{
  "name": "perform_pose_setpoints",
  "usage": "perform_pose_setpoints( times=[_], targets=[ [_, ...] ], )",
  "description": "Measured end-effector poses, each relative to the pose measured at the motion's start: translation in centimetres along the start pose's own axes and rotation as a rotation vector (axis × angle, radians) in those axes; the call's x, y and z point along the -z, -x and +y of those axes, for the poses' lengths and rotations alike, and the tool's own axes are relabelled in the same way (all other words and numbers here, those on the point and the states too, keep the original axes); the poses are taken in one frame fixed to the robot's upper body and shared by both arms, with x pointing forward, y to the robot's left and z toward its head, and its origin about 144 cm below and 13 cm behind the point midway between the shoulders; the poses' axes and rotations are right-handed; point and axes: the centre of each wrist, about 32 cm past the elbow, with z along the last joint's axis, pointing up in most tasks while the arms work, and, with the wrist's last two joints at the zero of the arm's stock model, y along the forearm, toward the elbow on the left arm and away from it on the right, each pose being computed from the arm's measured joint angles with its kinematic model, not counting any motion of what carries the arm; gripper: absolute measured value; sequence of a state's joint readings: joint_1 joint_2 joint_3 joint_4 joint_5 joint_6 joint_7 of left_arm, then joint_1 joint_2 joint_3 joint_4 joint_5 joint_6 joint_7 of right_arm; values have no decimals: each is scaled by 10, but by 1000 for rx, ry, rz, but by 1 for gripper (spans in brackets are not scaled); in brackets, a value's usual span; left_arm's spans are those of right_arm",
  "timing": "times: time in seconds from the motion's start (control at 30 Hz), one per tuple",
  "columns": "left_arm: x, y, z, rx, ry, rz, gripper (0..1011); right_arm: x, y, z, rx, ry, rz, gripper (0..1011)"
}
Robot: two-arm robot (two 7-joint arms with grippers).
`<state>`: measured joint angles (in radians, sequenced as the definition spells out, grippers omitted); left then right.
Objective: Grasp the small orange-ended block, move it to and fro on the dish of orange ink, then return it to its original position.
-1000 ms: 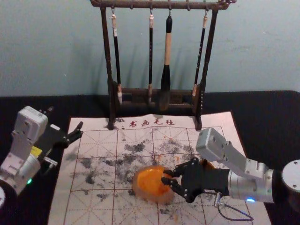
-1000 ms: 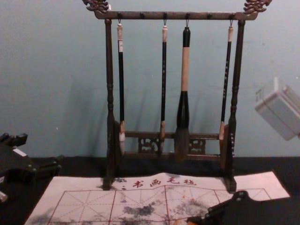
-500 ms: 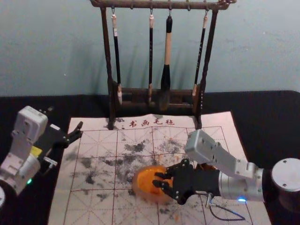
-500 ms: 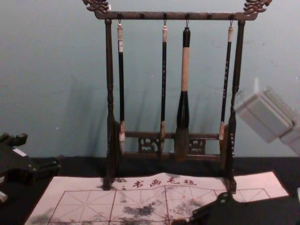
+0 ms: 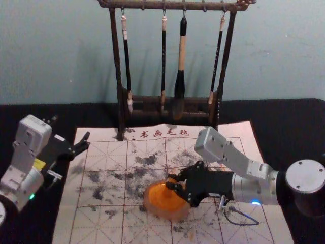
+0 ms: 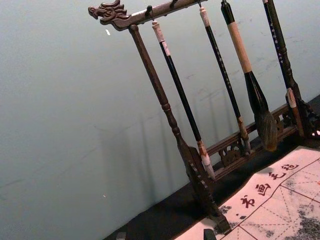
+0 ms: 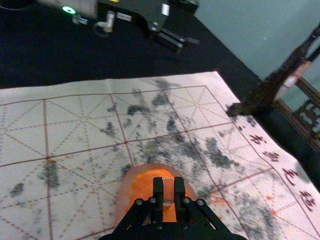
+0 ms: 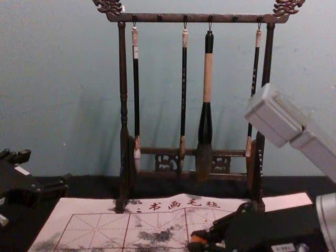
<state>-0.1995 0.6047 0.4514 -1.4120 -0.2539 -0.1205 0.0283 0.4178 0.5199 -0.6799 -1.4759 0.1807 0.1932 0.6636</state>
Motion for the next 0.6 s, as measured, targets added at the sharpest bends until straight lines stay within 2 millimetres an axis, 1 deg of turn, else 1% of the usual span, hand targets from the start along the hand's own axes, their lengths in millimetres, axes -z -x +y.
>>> perform_pose_setpoints(
  times=[0.3,0.6],
  targets=[
    [0,0,0,0,0,0,1001,1,-6,-6,33,24,13,95],
    [0,0,0,0,0,0,1001,3,-3,-20,38,43,15,95]
  ],
)
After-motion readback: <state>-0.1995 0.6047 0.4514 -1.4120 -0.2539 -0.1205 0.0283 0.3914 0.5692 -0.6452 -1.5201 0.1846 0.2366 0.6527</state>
